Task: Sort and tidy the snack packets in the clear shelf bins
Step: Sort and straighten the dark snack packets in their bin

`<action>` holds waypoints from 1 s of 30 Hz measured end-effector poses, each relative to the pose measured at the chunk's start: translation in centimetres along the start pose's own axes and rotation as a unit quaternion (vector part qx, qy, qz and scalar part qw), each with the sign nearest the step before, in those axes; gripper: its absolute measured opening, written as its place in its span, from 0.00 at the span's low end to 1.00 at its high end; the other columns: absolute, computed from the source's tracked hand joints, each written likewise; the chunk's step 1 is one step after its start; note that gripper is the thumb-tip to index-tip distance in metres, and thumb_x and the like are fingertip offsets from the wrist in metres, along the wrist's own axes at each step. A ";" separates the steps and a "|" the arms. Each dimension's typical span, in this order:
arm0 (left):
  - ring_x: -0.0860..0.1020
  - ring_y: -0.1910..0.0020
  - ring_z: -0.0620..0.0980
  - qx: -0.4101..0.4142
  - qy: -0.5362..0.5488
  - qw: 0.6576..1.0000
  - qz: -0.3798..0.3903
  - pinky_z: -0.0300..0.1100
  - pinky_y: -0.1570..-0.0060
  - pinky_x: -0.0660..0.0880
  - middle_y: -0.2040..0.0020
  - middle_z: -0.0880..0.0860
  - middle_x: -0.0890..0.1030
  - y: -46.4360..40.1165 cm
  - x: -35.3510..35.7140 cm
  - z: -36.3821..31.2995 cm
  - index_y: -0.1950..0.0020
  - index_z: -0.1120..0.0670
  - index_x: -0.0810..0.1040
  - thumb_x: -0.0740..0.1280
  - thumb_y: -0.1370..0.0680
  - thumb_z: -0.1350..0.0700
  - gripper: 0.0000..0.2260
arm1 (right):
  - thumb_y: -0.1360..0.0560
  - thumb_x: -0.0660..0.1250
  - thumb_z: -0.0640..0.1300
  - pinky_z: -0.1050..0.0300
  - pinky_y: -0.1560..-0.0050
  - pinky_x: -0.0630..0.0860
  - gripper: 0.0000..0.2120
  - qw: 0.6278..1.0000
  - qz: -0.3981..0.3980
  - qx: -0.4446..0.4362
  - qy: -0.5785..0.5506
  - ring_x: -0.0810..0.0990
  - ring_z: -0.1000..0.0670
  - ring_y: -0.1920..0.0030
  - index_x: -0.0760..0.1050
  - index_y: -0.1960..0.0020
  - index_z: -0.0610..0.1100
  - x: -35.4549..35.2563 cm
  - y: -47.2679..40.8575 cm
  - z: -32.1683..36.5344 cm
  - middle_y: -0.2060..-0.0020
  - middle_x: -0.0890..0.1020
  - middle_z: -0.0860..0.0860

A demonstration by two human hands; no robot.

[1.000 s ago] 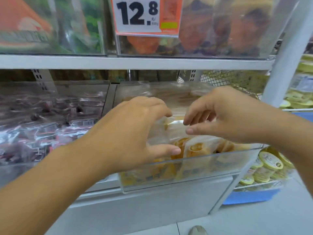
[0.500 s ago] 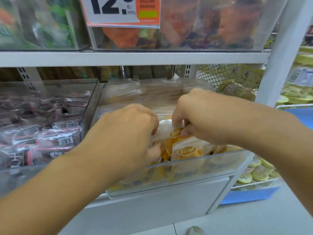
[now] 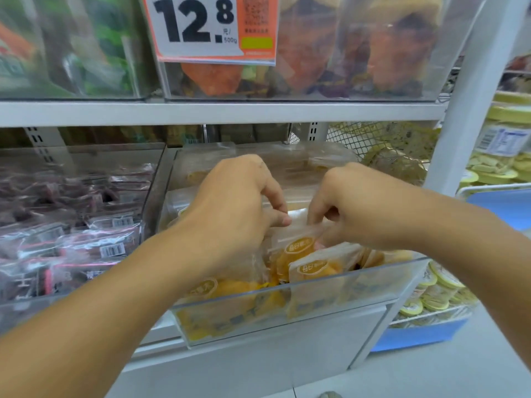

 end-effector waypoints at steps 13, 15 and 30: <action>0.77 0.62 0.37 0.065 -0.061 0.996 -0.008 0.39 0.58 0.74 0.69 0.40 0.80 0.7 -1.3 -1.0 0.63 0.44 0.80 0.76 0.27 0.49 0.07 | 0.31 0.78 0.51 0.71 0.69 0.65 0.04 0.991 -0.076 -0.004 -0.109 0.77 0.60 0.69 0.85 0.63 0.54 -0.9 -1.2 -1.9 0.72 0.80 0.58; 0.76 0.56 0.39 0.062 -0.125 0.990 -0.014 0.42 0.53 0.73 0.64 0.36 0.78 1.2 -2.4 -0.5 0.60 0.43 0.80 0.74 0.27 0.49 0.05 | 0.30 0.78 0.50 0.66 0.65 0.69 0.03 0.991 -0.076 -0.008 -0.109 0.78 0.59 0.65 0.85 0.62 0.53 -0.3 -1.4 -1.6 0.68 0.83 0.56; 0.74 0.59 0.48 -0.050 -0.184 0.975 0.115 0.53 0.55 0.76 0.61 0.52 0.77 3.6 -1.4 1.3 0.64 0.56 0.76 0.44 0.25 0.43 0.26 | 0.19 0.55 0.61 0.43 0.59 0.78 0.27 0.999 0.015 0.010 -0.038 0.78 0.43 0.64 0.69 0.66 0.42 1.6 -0.9 1.2 0.64 0.80 0.45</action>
Point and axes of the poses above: each hand's wrist, its own y-axis away from the middle knuckle, its own x-axis out of the palm, z = x × y, the point moved 5 cm from there along -y, towards the middle knuckle
